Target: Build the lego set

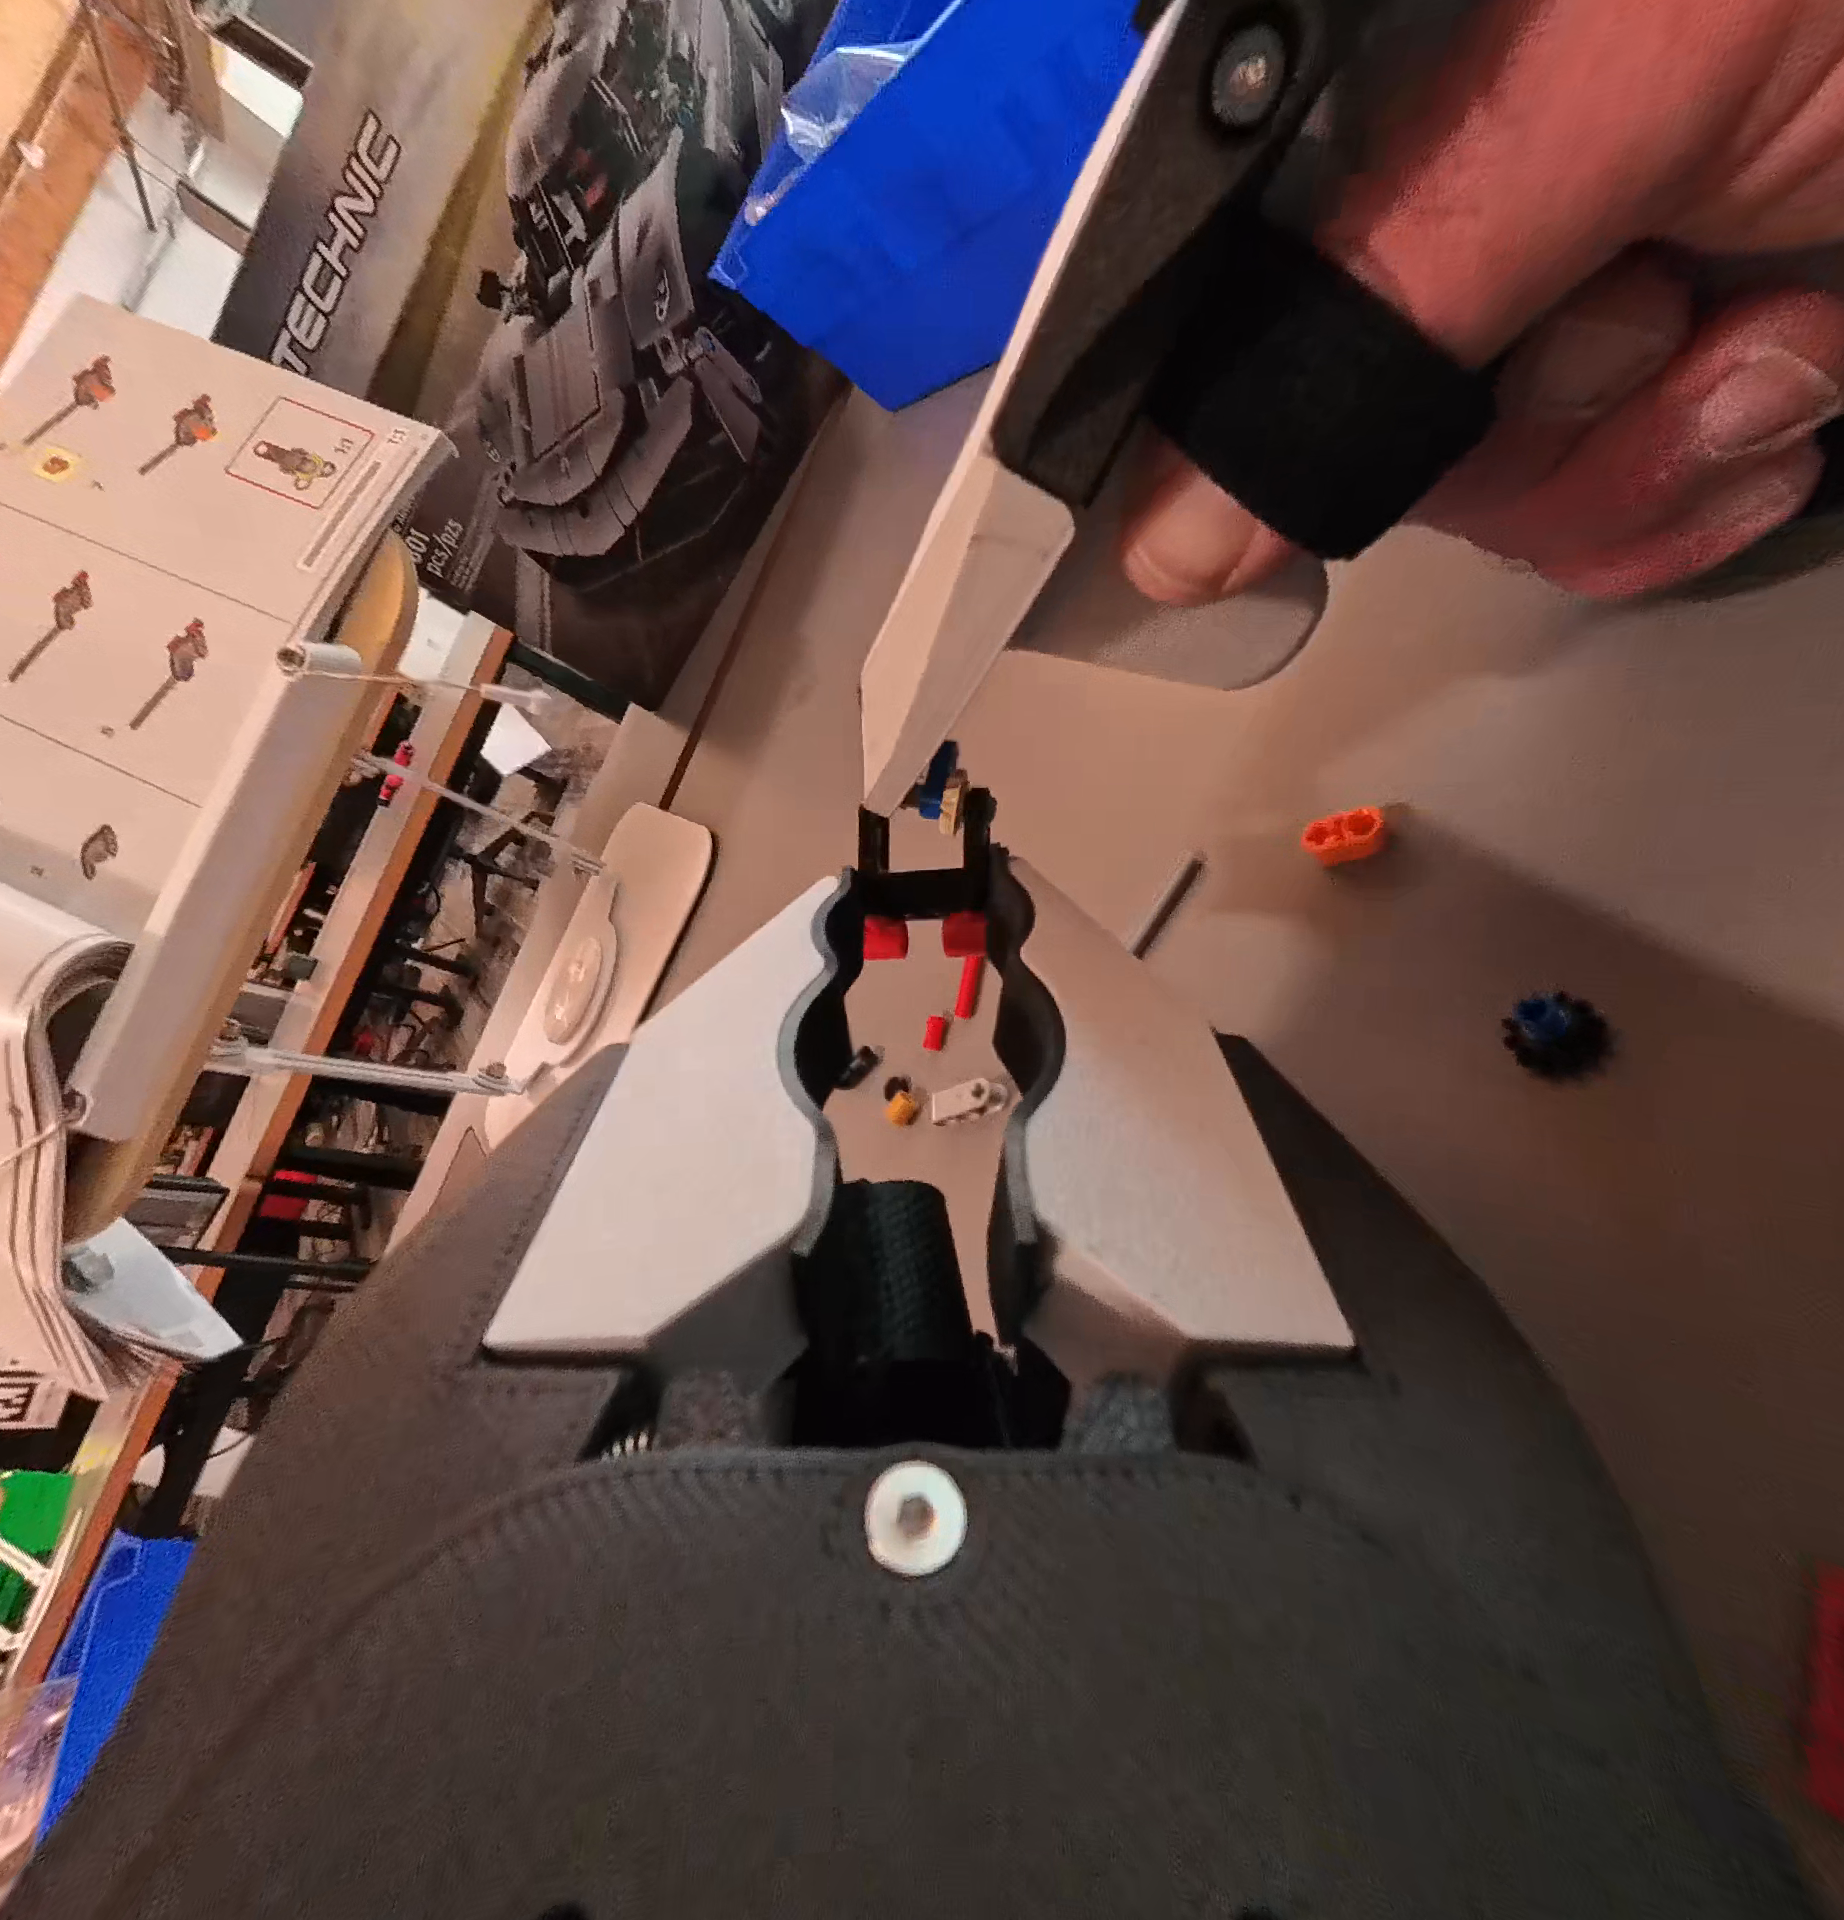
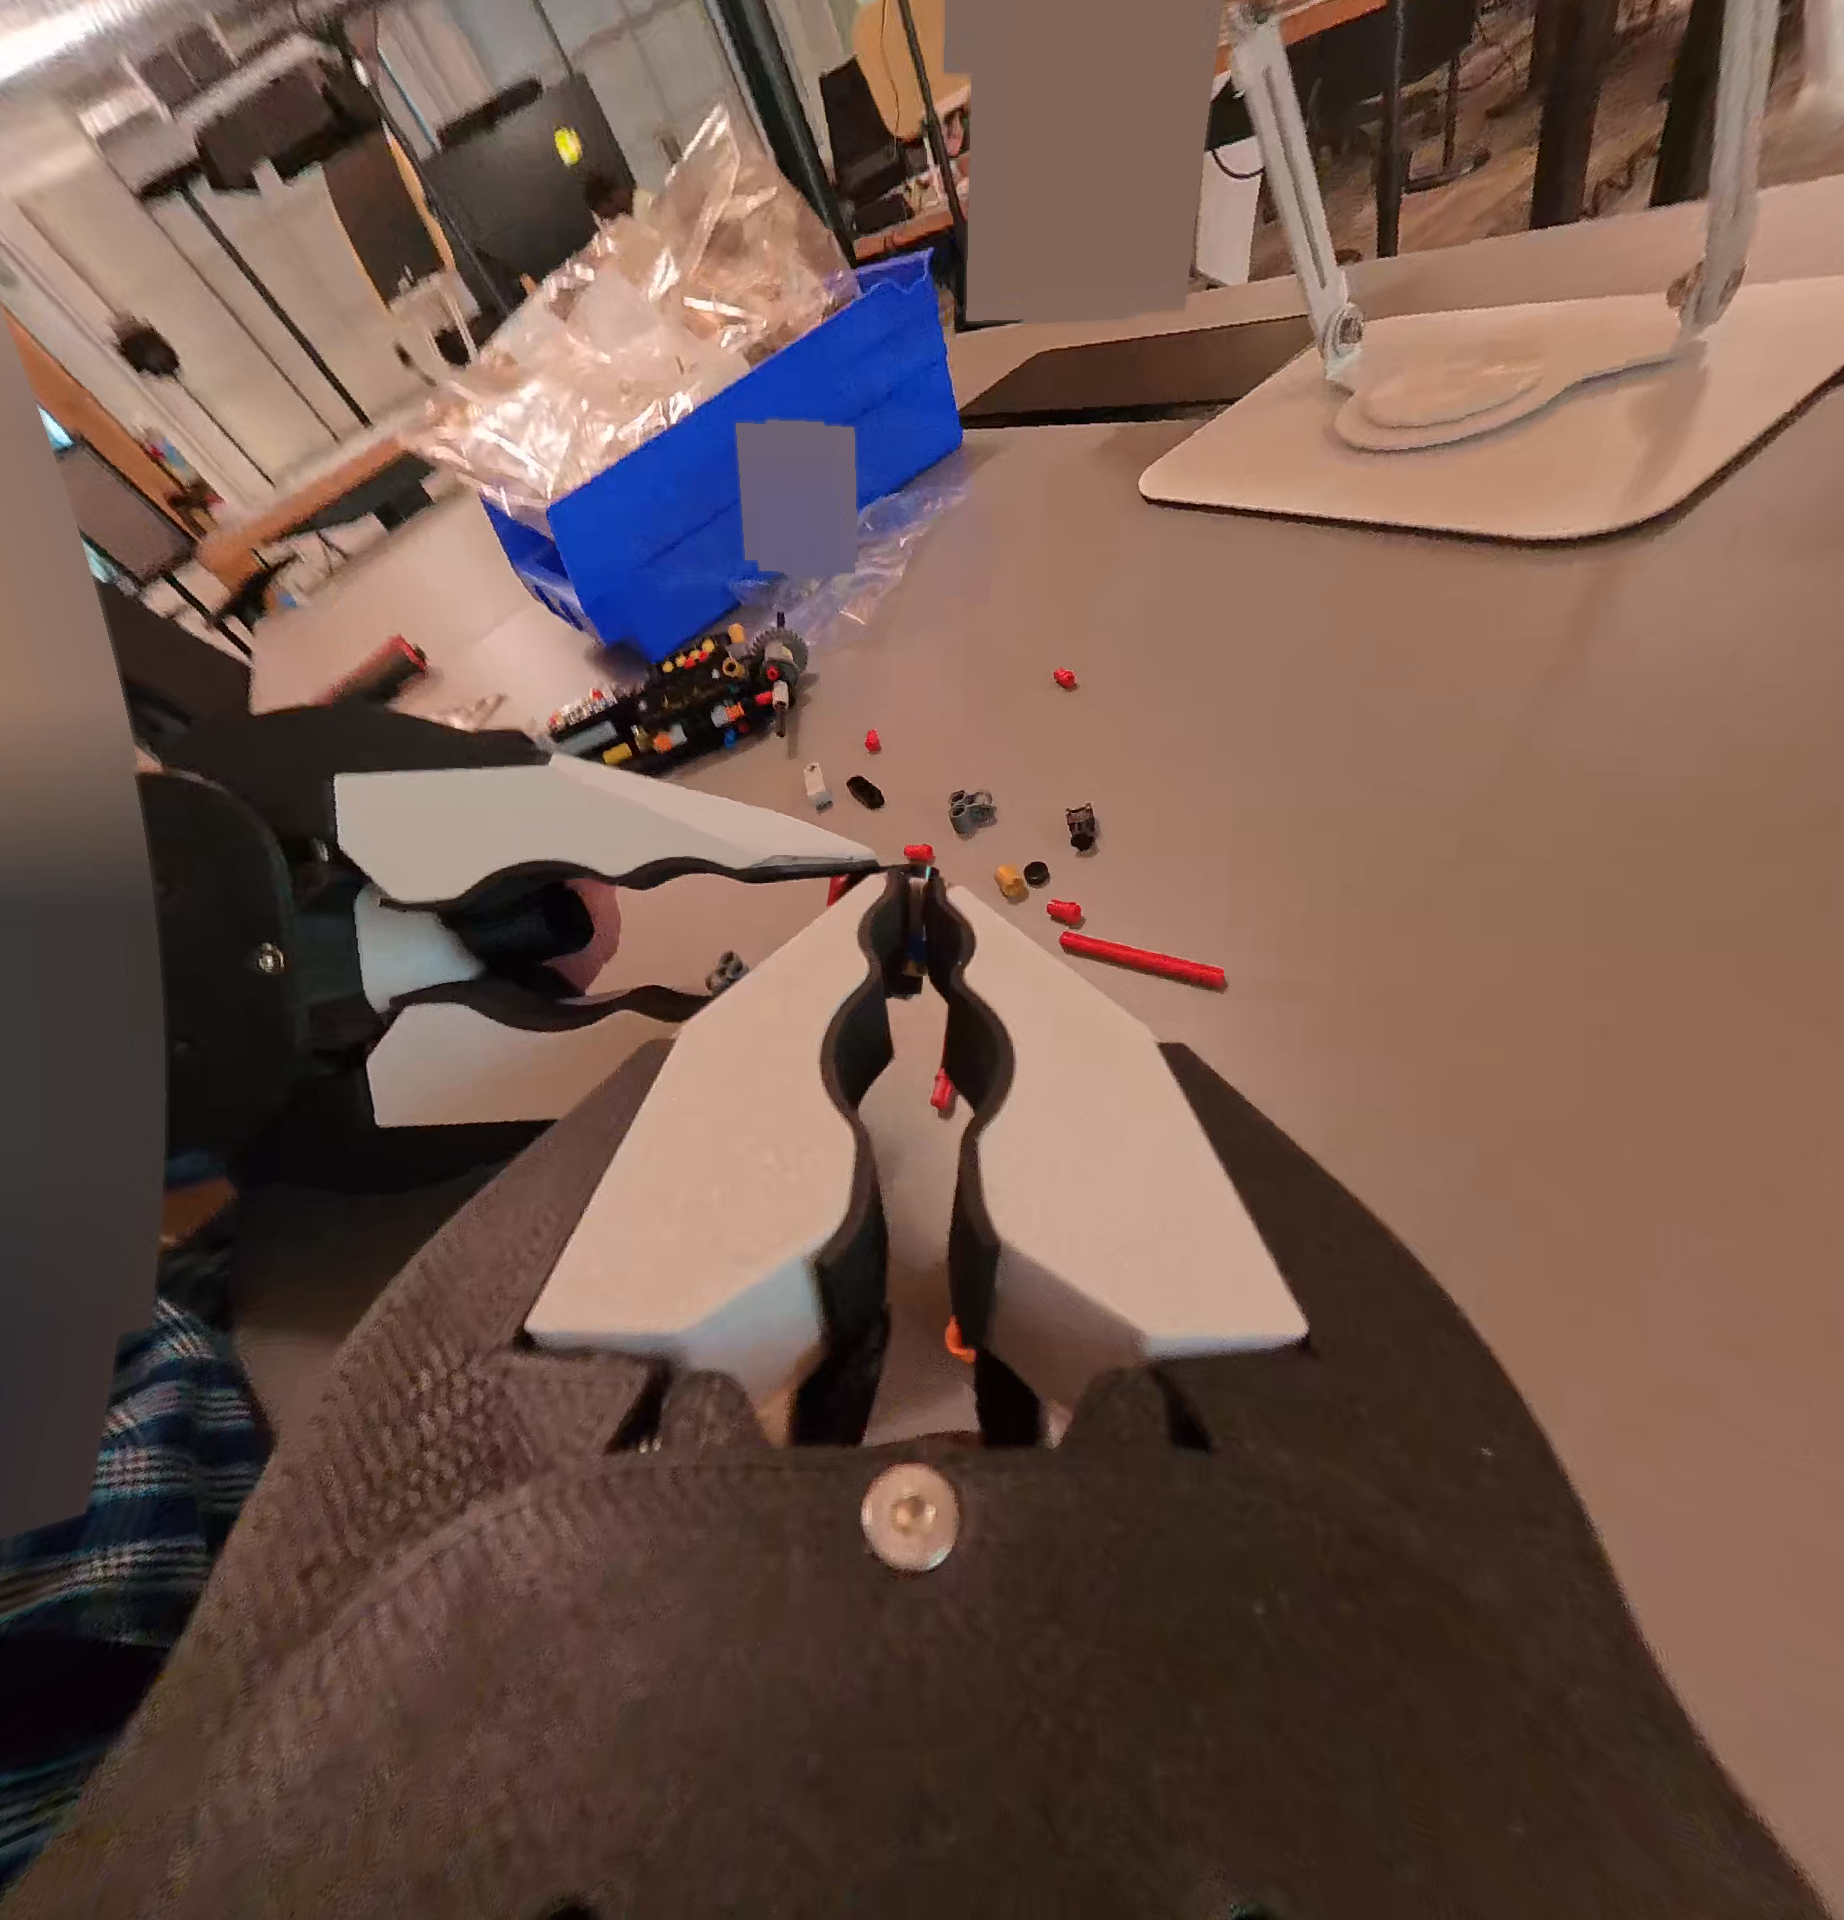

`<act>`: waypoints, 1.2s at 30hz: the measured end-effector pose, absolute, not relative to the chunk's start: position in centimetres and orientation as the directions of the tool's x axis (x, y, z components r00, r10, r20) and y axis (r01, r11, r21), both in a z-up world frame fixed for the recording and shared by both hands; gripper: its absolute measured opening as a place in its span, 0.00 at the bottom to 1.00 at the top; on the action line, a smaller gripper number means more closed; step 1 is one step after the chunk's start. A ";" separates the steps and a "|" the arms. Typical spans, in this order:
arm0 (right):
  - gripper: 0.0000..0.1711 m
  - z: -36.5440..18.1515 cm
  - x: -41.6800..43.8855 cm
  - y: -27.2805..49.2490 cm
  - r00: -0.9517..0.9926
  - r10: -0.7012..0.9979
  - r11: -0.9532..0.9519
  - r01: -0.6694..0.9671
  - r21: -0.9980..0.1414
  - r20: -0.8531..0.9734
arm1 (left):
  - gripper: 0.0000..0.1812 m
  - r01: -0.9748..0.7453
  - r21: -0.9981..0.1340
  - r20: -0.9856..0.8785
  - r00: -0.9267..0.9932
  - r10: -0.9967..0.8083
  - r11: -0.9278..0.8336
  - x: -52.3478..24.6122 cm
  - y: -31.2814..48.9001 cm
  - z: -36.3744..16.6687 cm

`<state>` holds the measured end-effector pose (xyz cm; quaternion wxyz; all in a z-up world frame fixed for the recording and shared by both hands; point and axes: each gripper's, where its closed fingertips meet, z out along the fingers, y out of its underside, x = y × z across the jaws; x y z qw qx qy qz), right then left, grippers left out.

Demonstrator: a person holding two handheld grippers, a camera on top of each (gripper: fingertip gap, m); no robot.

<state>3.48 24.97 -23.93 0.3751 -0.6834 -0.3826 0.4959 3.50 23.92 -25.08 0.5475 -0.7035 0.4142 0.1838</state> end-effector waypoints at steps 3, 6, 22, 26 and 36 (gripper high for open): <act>0.00 -23.6 3.7 25.2 0.189 0.860 -0.497 0.100 -0.862 -0.474 | 0.12 -0.767 -0.639 -0.699 0.608 -0.376 -0.051 3.7 24.2 -24.8; 0.00 -23.8 3.7 25.1 0.201 0.890 -0.438 0.135 -0.889 -0.409 | 0.13 -0.709 -0.700 -0.611 0.657 -0.442 -0.087 3.7 24.2 -25.0; 0.00 -20.7 4.2 23.0 0.021 0.924 -0.382 0.034 -0.924 -0.381 | 0.04 -0.008 -0.900 0.341 0.612 -0.714 -0.436 5.4 22.4 -22.4; 0.00 -20.2 4.4 23.4 0.025 0.894 -0.446 -0.035 -0.894 -0.447 | 0.04 0.009 -0.921 0.306 0.634 -0.710 -0.389 5.4 22.7 -22.1; 0.00 -19.9 4.2 24.1 0.041 0.870 -0.489 -0.060 -0.870 -0.491 | 0.04 -0.069 -0.950 0.167 0.711 -0.683 -0.305 5.4 23.0 -22.1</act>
